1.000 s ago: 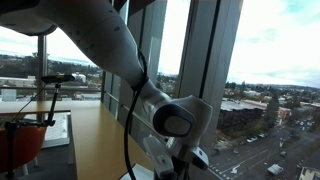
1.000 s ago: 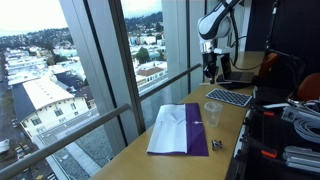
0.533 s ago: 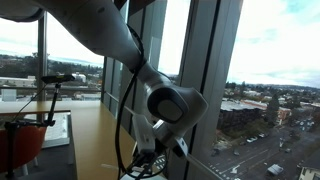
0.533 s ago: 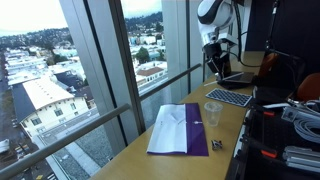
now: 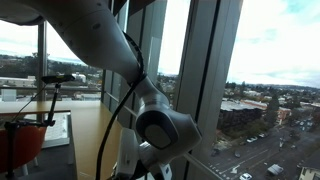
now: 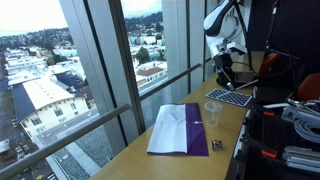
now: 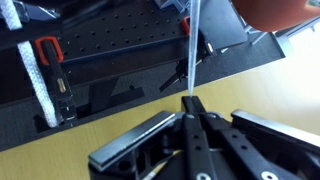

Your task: Put the straw in the cup

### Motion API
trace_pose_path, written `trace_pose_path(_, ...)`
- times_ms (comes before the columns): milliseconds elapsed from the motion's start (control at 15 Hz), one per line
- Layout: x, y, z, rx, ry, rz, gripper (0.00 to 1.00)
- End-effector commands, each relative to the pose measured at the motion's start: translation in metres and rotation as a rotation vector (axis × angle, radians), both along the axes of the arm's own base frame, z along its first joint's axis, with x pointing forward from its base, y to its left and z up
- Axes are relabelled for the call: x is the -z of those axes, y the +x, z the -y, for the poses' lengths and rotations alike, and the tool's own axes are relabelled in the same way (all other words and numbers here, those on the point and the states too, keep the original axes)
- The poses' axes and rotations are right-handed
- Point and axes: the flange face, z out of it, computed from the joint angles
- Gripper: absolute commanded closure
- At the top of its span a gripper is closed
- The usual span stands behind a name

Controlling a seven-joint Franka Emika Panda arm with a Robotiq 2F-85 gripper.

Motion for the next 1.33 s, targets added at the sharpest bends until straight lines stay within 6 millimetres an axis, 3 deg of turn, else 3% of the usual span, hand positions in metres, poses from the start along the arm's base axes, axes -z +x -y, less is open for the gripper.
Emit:
trace_pose_path(0,0.004,-0.005,0.012,0.039,0.022,0.01,1.0)
trace_pose_path(467,0.01,0.008,0.055,0.093,0.023,0.041,1.0)
trace_pose_path(1000,0.041,0.025,0.051,0.127,0.135,0.057,1.0)
trace_pose_path(1267,0.053,0.008,0.04,0.13,0.145,-0.01,1.0)
